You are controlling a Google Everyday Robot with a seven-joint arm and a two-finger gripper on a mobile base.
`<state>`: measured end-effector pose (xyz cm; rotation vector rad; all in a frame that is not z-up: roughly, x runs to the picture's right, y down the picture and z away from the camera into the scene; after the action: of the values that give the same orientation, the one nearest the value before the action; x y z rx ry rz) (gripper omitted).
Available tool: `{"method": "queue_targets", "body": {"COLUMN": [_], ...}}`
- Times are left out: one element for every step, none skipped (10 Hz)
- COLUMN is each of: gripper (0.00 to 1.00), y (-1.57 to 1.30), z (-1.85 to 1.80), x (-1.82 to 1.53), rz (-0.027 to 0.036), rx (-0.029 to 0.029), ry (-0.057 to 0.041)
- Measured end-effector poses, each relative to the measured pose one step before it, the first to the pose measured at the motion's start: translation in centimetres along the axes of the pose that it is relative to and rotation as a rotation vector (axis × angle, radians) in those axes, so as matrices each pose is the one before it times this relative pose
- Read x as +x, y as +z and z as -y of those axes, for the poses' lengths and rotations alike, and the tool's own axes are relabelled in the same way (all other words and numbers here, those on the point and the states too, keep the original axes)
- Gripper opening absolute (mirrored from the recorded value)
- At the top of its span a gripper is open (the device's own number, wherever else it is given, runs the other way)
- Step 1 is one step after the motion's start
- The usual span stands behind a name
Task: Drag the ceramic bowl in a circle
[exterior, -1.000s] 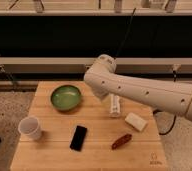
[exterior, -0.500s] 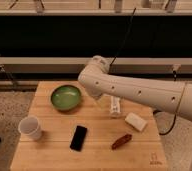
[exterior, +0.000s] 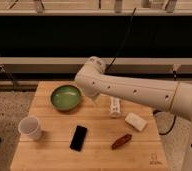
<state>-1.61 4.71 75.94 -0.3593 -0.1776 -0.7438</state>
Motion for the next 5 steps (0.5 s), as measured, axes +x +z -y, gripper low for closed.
{"method": "queue_targets", "body": {"gripper": [0.8, 0.8, 0.8, 0.8, 0.8], "y": [0.172, 0.185, 0.243, 0.24, 0.308], "z": [0.304, 0.085, 0.145, 0.604, 0.854], "x": [-0.268, 0.018, -0.132, -0.602, -0.807], "rz": [0.00374, 0.00037, 0.00235, 0.00445, 0.005], "rx": [0.00178, 0.00087, 0.00014, 0.00235, 0.00331], "ry": [-0.01333, -0.01027, -0.01396, -0.01996, -0.02684]}}
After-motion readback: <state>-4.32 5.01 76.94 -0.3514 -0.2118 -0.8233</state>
